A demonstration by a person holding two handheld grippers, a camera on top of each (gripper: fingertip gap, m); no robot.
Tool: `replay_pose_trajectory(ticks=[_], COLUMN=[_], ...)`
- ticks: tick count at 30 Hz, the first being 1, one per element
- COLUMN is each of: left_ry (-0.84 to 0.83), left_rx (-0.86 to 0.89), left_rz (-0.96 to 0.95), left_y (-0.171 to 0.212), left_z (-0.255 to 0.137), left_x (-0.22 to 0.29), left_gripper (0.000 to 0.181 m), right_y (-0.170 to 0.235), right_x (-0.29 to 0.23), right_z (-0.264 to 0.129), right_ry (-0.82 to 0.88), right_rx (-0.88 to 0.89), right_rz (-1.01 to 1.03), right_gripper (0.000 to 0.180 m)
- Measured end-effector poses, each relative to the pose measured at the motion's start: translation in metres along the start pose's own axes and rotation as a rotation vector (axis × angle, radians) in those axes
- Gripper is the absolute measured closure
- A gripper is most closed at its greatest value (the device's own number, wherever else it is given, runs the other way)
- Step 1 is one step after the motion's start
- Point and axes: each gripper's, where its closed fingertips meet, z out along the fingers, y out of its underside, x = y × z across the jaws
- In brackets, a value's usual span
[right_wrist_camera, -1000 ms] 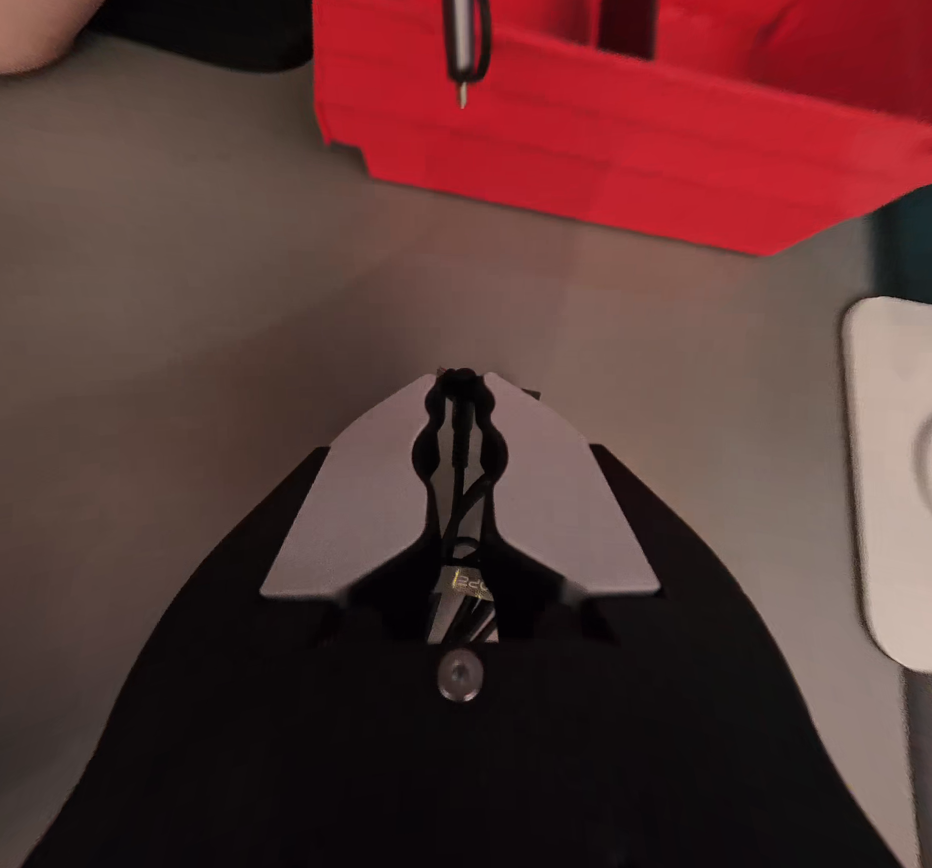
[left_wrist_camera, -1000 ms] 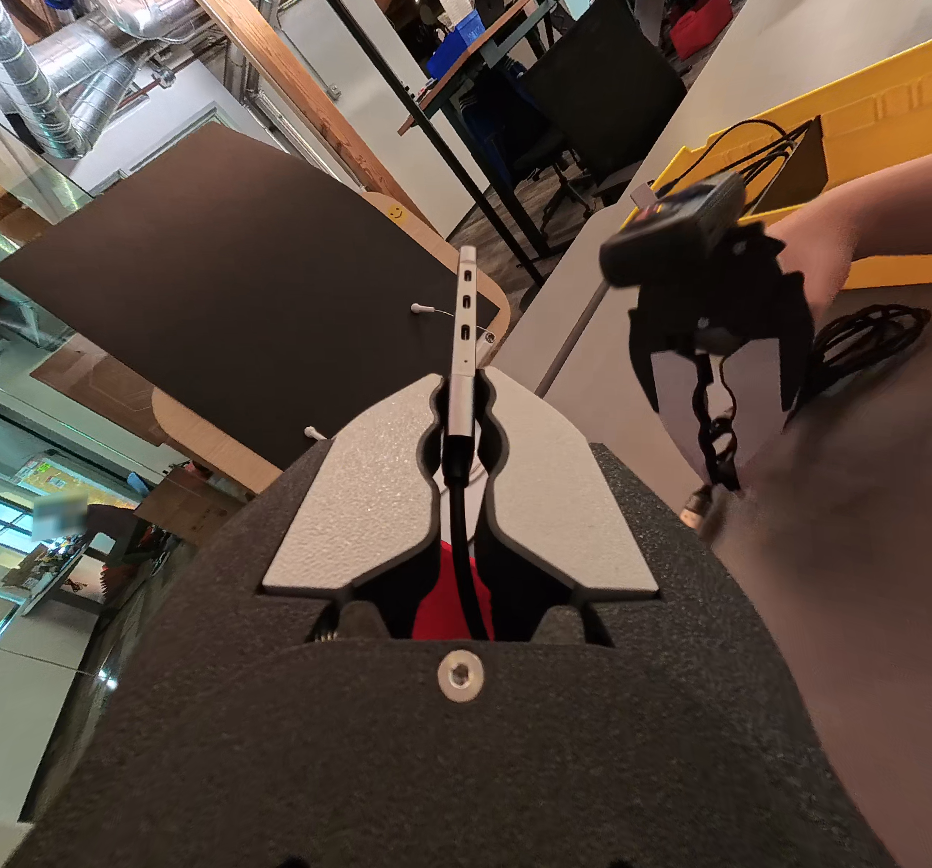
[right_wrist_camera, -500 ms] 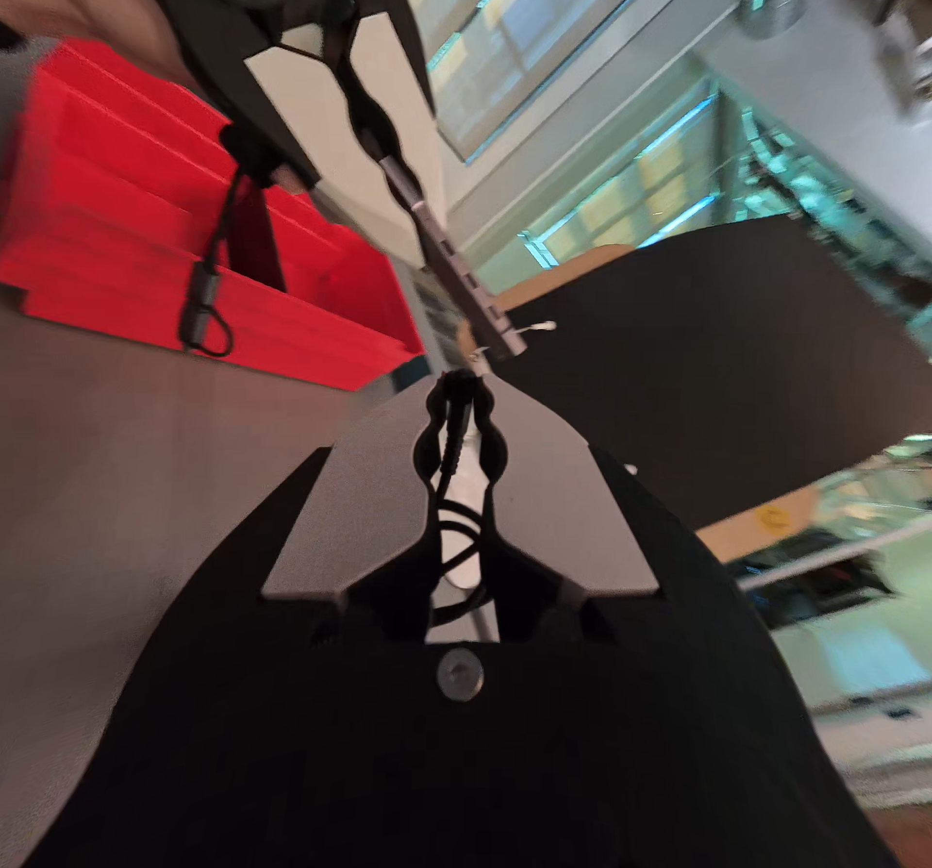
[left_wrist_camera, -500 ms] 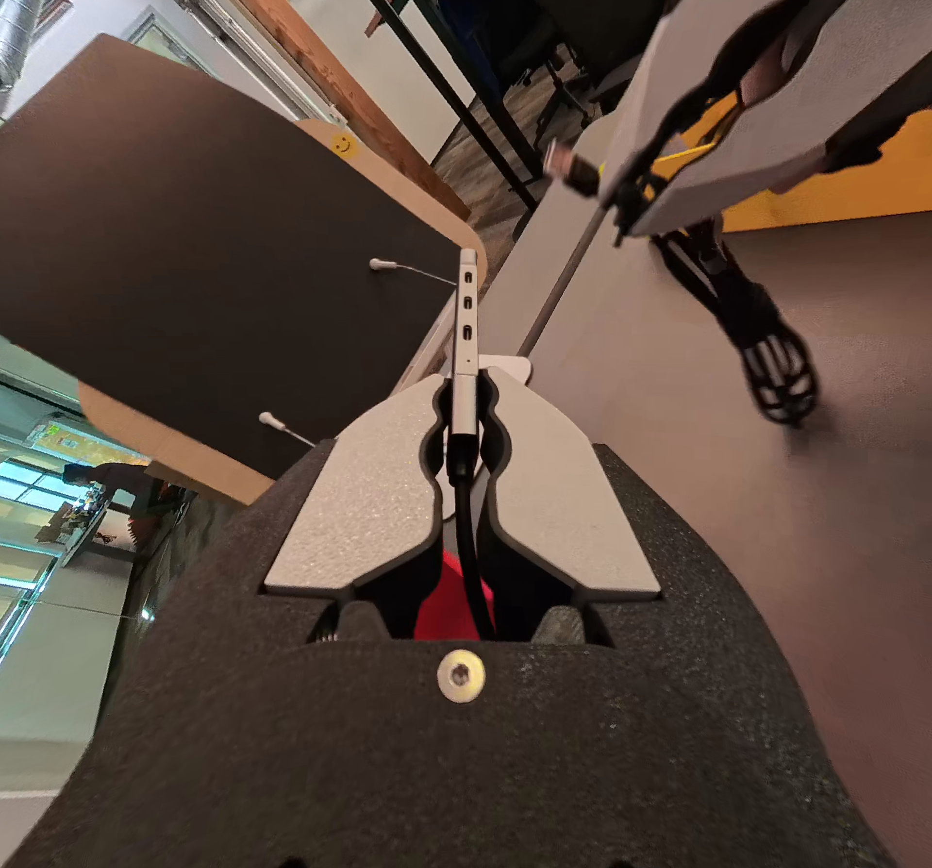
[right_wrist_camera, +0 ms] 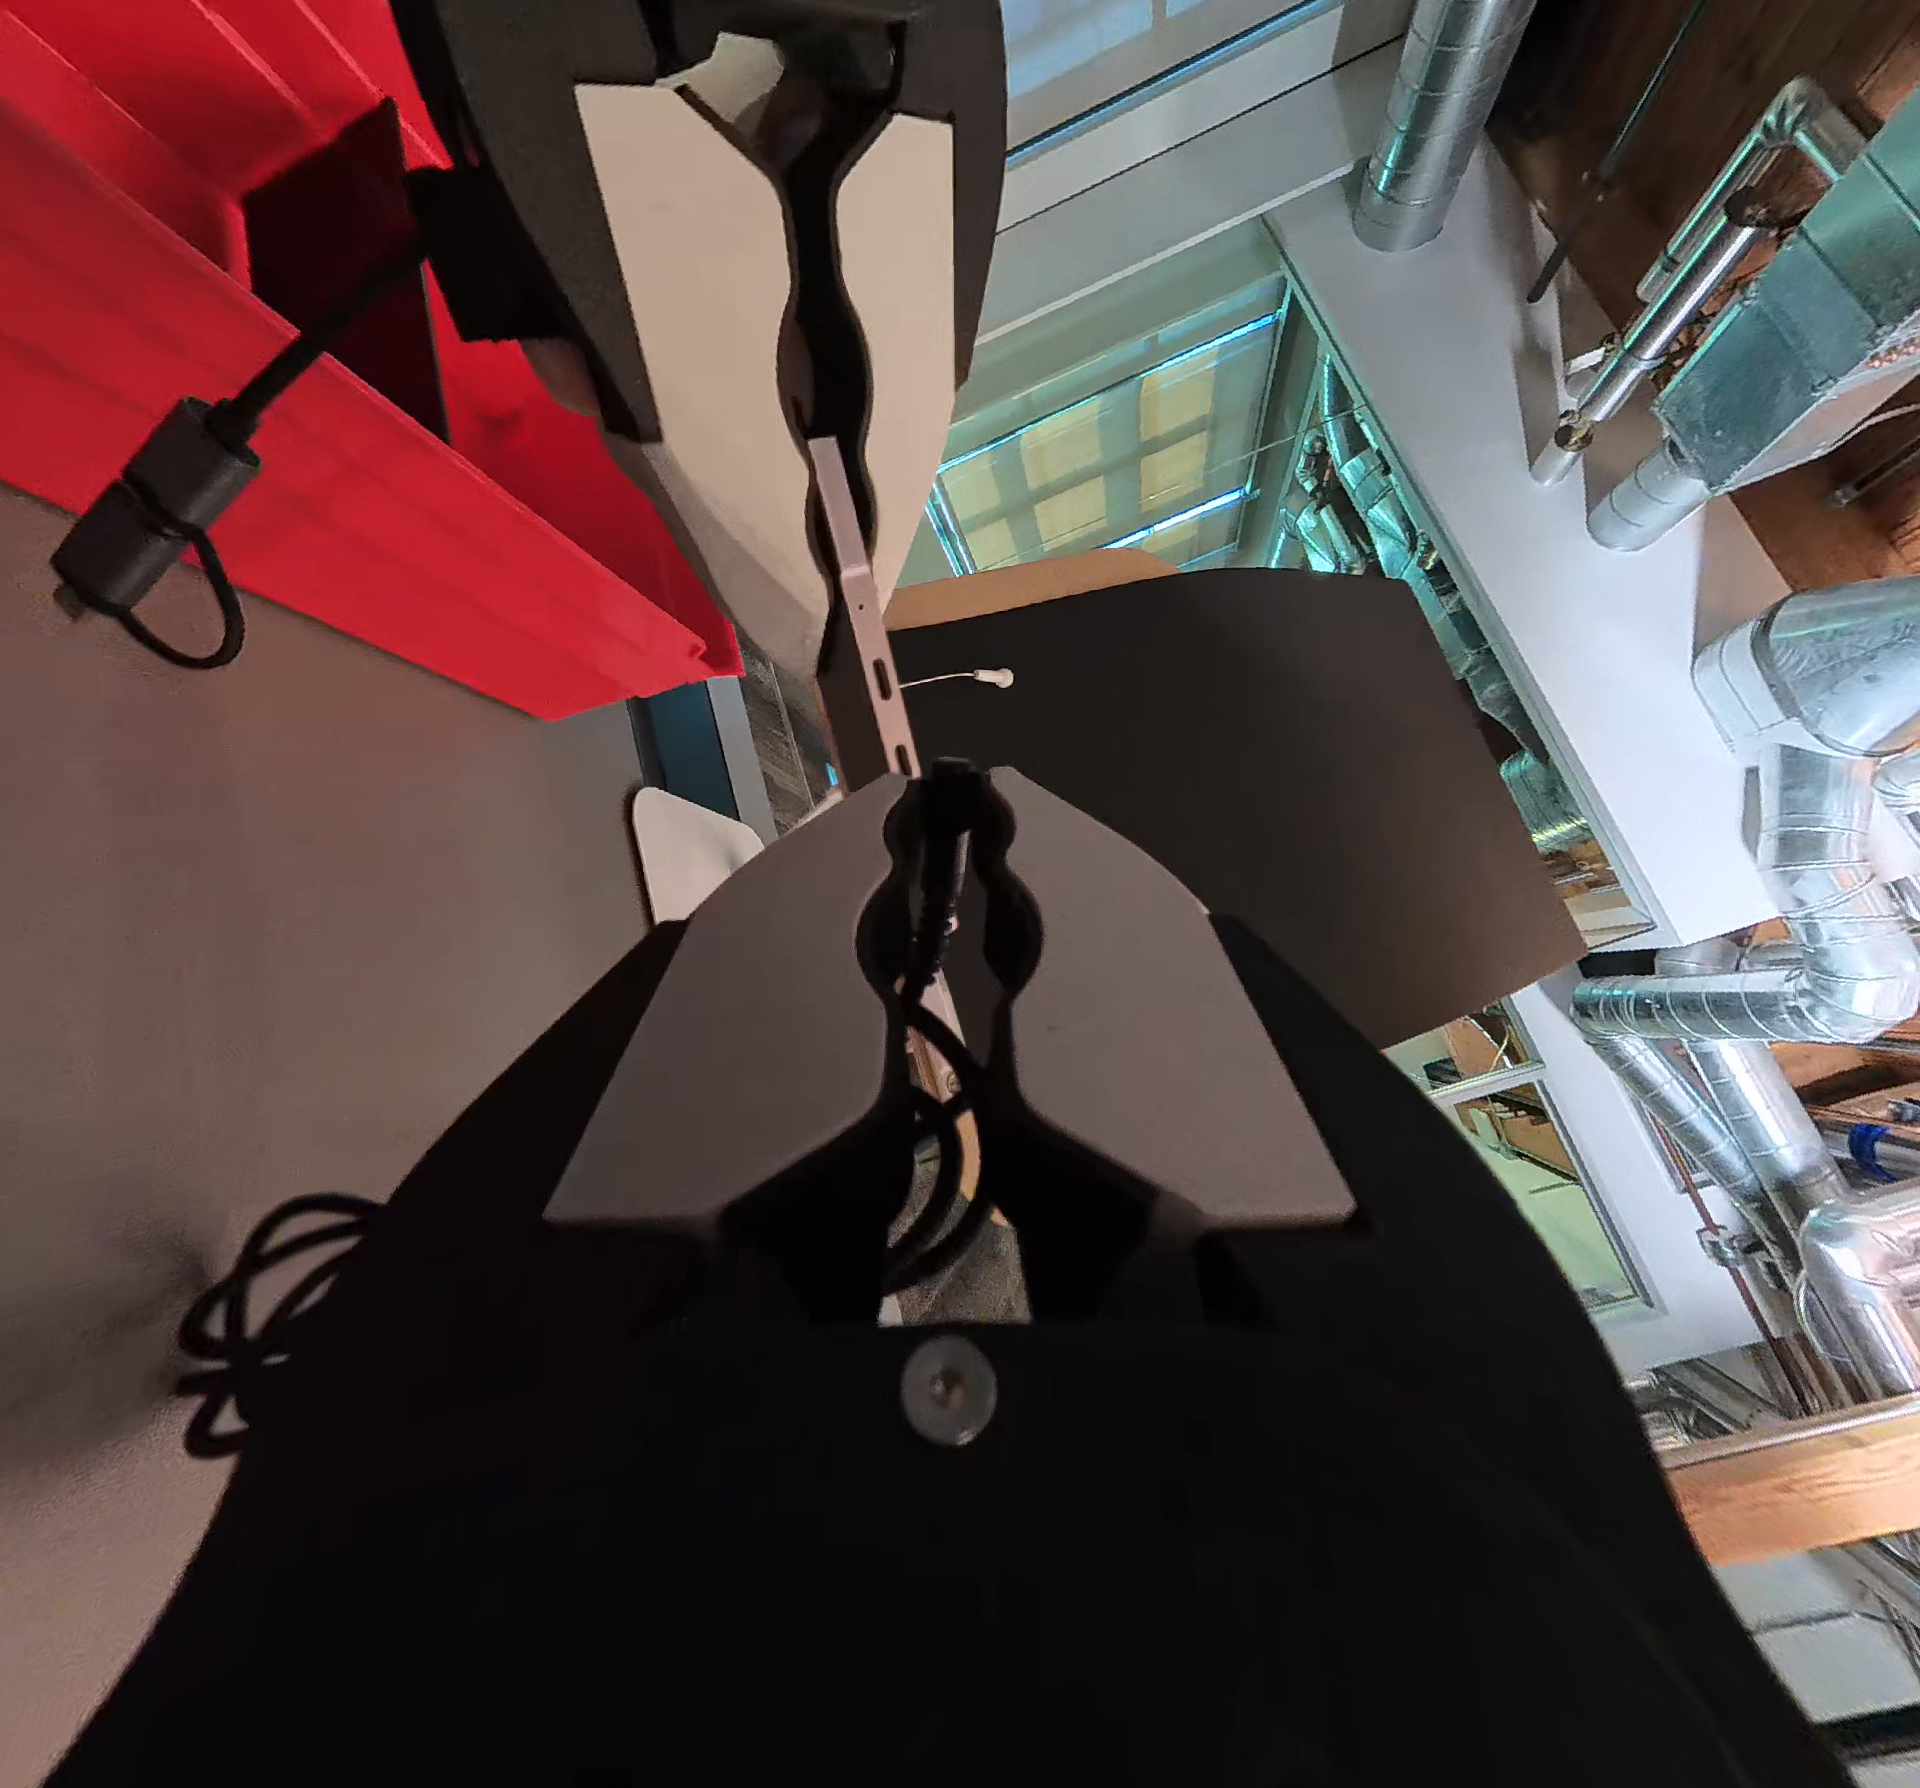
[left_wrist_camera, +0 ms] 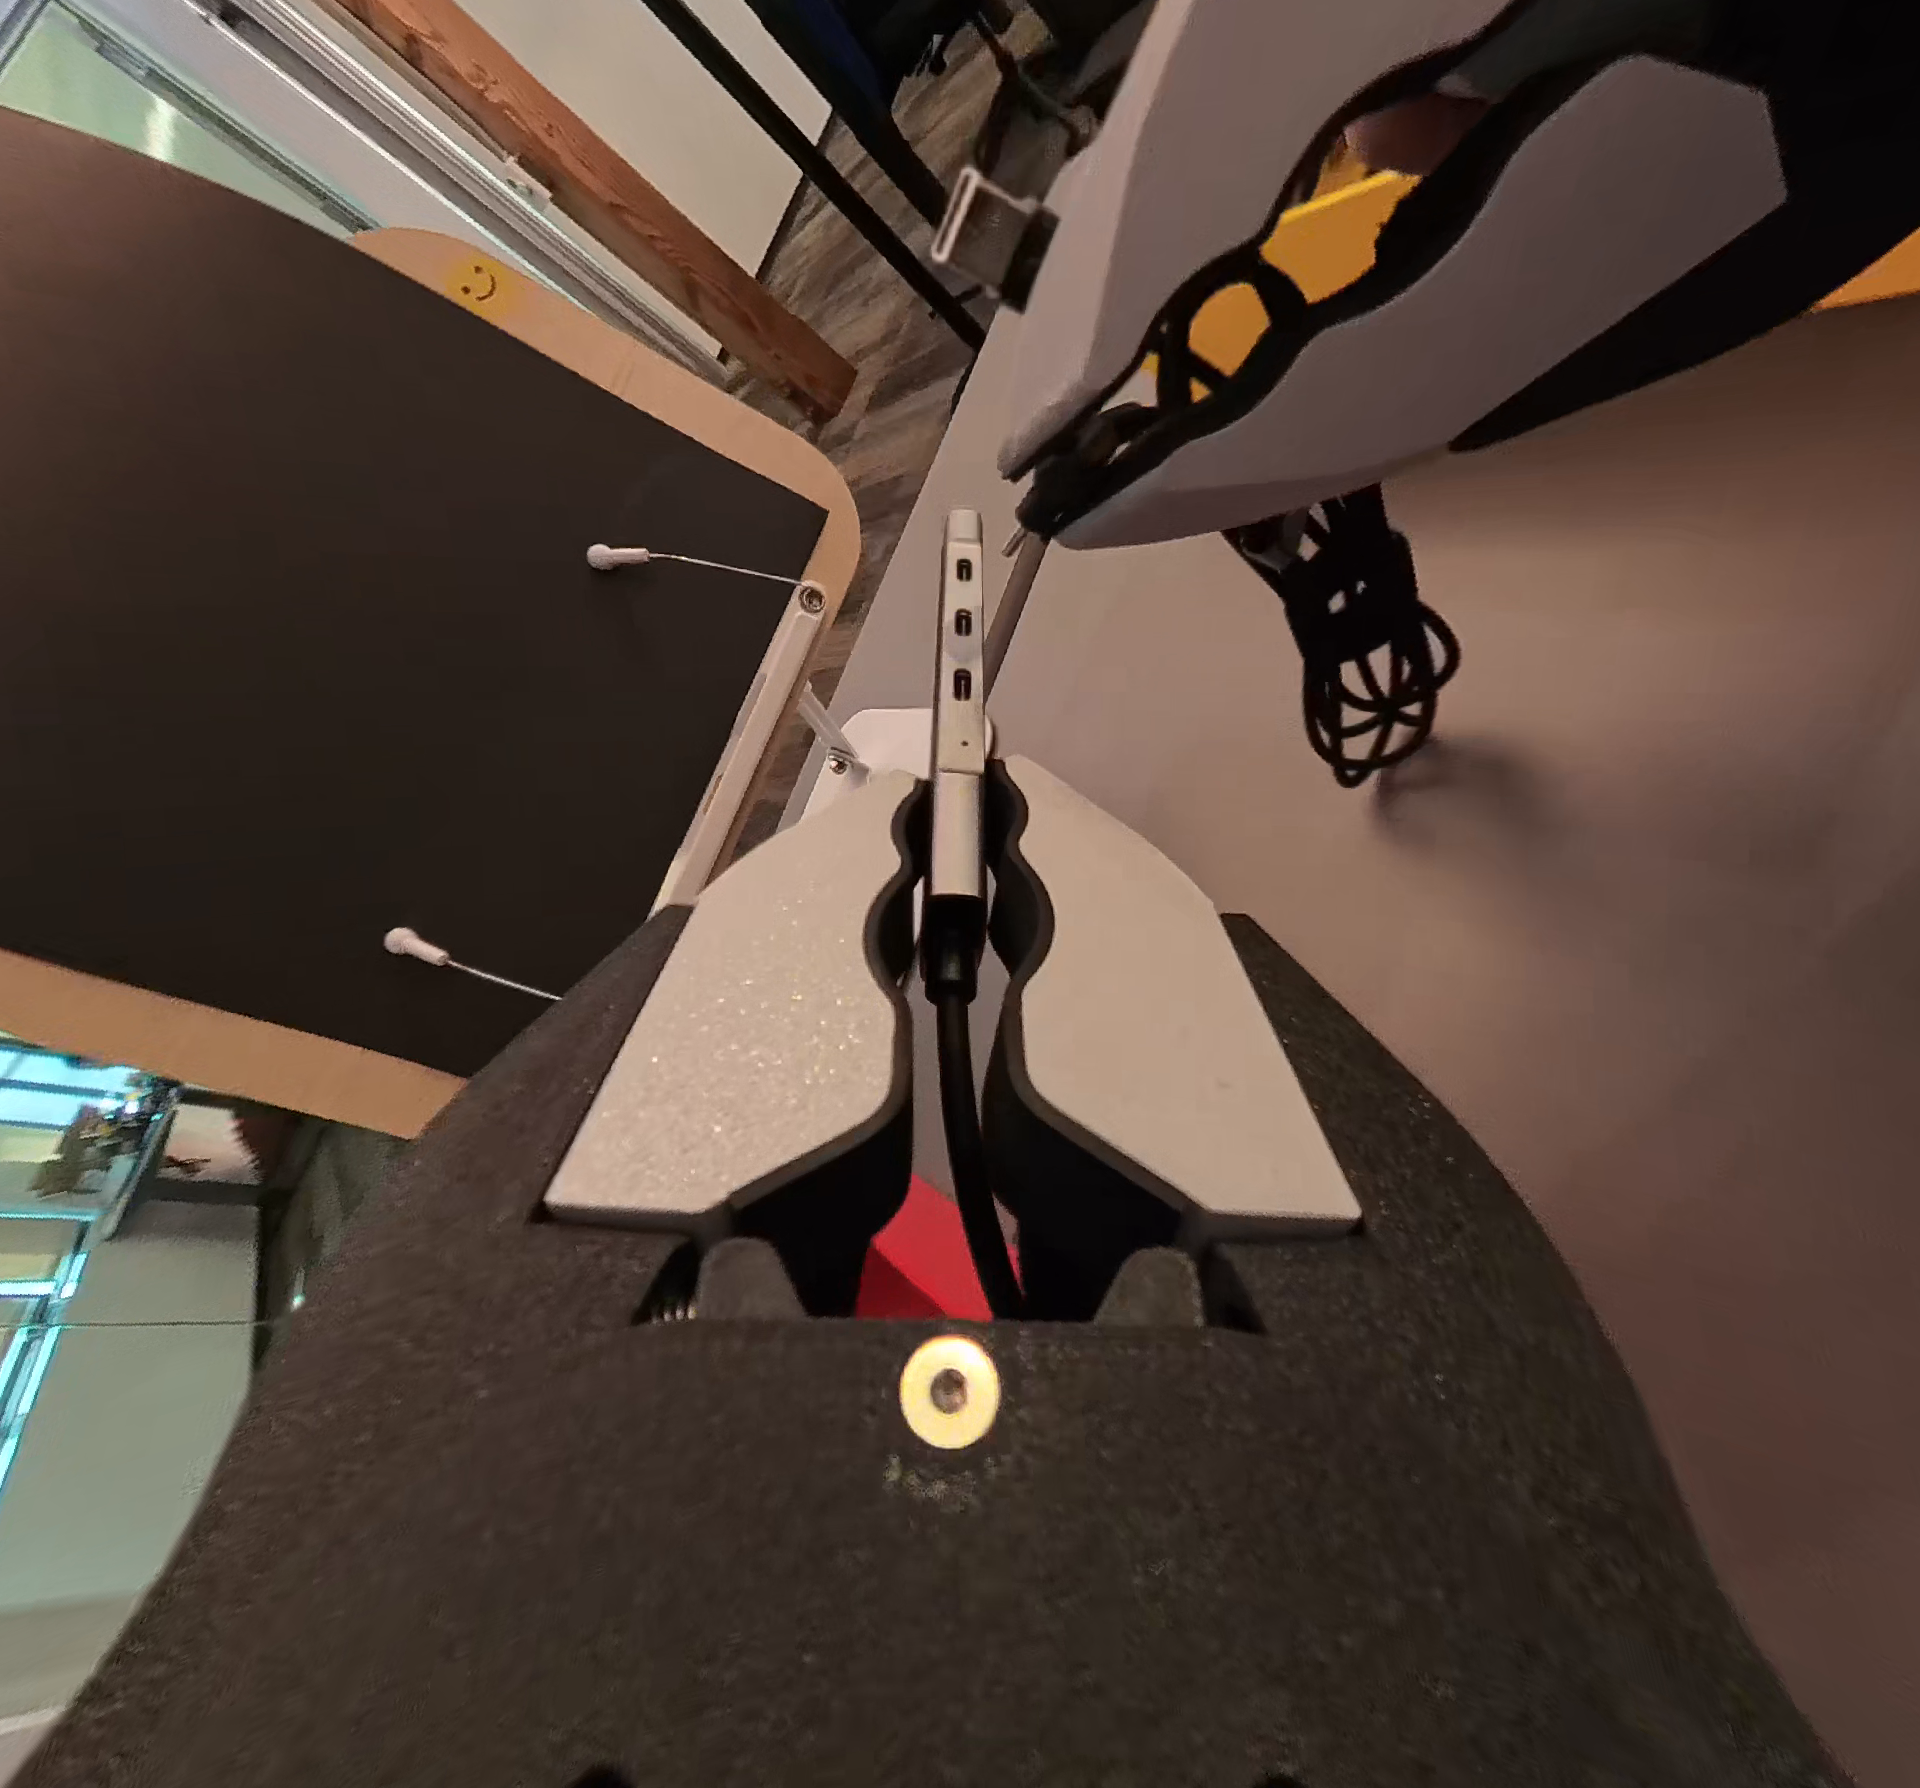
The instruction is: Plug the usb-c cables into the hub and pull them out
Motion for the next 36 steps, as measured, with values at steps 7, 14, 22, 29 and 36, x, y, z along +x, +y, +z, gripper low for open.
replay_pose_trajectory(ticks=[7,14,22,29,36], left_ry=[0.048,0.064,0.079,0.06,0.055], left_rx=[-0.021,-0.053,-0.04,-0.035,-0.018], left_rz=[0.052,0.086,0.123,0.23,0.263], left_y=[0.001,0.007,0.004,0.005,0.001], left_z=[0.004,0.005,0.005,0.005,0.004], left_x=[0.012,0.016,0.021,0.023,0.025], left_gripper=[0.172,0.172,0.172,0.172,0.172], right_y=[-0.003,-0.01,-0.012,-0.012,-0.01], right_x=[-0.01,-0.019,-0.028,-0.032,-0.031], right_z=[0.002,0.002,0.003,0.002,0.0], right_ry=[-0.06,-0.121,-0.182,-0.235,-0.261], right_rx=[0.01,0.034,0.026,0.029,0.021], right_rz=[0.005,0.009,-0.008,0.005,0.005], right_gripper=[0.17,0.17,0.17,0.17,0.17])
